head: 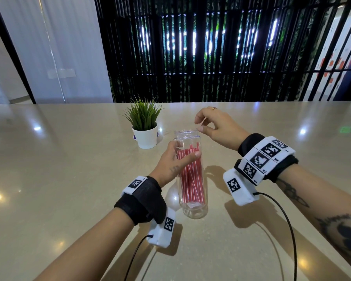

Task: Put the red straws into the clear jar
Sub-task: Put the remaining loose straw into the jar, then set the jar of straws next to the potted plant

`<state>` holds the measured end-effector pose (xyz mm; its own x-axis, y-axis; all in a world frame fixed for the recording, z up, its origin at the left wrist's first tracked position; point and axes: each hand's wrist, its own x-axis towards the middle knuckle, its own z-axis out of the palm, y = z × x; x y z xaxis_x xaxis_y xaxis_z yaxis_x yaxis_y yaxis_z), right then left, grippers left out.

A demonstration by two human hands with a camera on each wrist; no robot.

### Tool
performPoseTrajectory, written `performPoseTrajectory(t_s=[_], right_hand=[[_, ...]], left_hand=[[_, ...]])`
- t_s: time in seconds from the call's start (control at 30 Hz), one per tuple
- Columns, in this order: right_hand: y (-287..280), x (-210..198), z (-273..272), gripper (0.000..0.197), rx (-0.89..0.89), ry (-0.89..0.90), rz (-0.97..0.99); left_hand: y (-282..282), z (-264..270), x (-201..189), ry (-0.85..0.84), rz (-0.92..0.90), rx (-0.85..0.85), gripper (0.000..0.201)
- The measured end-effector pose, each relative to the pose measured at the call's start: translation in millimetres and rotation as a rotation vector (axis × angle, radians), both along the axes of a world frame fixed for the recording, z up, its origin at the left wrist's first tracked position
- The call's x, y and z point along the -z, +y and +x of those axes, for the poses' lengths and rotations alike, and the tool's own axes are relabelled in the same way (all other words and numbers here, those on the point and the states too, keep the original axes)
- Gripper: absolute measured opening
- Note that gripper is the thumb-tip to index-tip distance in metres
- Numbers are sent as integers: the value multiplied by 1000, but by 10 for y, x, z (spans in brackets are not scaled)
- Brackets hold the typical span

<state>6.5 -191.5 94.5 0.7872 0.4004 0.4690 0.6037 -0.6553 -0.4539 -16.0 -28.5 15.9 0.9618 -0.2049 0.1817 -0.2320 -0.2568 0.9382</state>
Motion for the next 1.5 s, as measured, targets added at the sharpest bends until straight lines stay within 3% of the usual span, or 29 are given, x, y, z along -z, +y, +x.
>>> performPoseTrajectory(t_s=[0.23,0.3,0.37,0.43,0.5,0.63,0.8,0.97,1.17,1.3,1.4,1.5], right_hand=[[-80,34,-56,15,102,-38,172],[-91,119,-116,20,128,61,200],[-72,227,-206,29,66,283,129],[-27,327,-306,52,-7,493,21],[23,425,-378,73,-38,553,17],[115,572,-458,83,-77,570,155],[144,647,-486,81,-71,520,275],[178,617,-350,76,-39,472,377],[396,549,92,66,-16,451,423],[527,506,405,61,-3,363,369],[610,528,621,62,118,209,249],[668,567,813,61,179,164,163]], left_hand=[[-3,-14,-41,-14,-16,-11,64],[2,-6,-59,-13,-24,-27,68],[10,8,-79,-9,-32,-53,76],[16,16,-101,-22,-43,-71,78],[11,18,-113,-27,-57,-82,81],[23,5,-75,-14,-78,-157,88],[155,-60,-43,39,-144,-91,76],[394,-55,-44,-9,74,30,64],[506,319,-153,-99,94,-21,50],[555,623,-212,-141,95,-50,53],[569,842,-198,-167,132,-70,58],[562,1046,-135,-169,157,-68,59]])
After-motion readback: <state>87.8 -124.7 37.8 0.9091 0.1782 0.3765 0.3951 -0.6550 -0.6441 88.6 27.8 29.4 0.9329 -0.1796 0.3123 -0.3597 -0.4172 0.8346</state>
